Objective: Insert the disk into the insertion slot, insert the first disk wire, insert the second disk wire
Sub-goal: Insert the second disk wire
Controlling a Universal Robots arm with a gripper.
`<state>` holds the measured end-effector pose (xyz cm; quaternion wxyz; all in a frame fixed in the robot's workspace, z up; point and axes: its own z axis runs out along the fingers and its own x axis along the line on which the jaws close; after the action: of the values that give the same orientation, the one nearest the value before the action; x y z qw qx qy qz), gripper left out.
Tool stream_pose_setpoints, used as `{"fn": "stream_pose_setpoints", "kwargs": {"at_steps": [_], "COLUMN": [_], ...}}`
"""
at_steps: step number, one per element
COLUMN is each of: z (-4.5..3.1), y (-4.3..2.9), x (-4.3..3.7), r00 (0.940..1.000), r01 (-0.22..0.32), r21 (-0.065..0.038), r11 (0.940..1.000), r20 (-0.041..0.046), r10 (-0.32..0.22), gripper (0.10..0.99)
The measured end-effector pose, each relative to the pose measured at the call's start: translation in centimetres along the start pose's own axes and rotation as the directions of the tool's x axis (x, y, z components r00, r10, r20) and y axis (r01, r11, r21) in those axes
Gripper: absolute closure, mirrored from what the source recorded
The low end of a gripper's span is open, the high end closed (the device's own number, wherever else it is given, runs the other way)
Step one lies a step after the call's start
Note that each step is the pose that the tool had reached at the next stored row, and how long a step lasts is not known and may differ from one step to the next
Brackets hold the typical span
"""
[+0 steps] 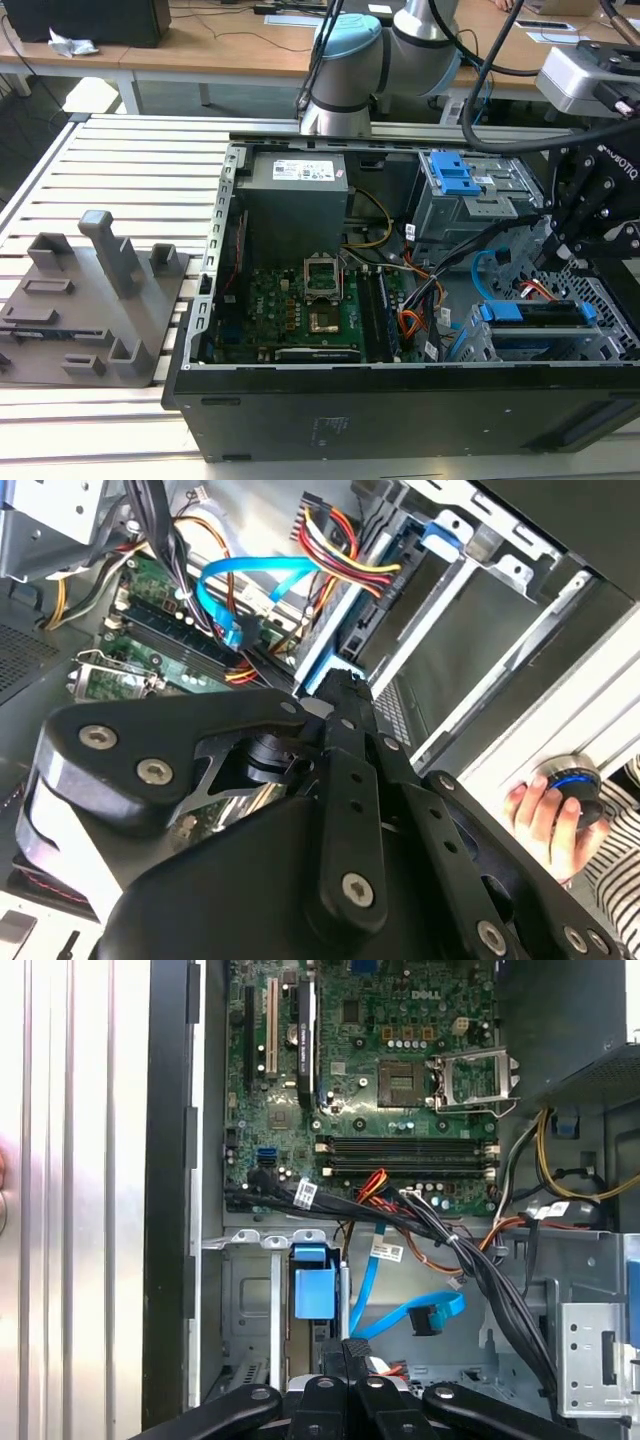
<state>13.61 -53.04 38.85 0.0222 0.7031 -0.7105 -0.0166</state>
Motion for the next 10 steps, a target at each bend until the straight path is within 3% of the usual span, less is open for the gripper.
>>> {"fn": "stream_pose_setpoints", "kwargs": {"at_steps": [6, 10], "z": [0.01, 0.06], "y": [0.22, 0.54], "x": [-1.14, -1.32], "r00": [1.0000, 0.9988], "r01": [0.009, 0.049], "r21": [0.000, 0.000], "r11": [1.0000, 0.9988], "r20": [-0.0007, -0.0027], "r10": [-0.009, -0.049], "gripper": [0.980, 0.980]}}
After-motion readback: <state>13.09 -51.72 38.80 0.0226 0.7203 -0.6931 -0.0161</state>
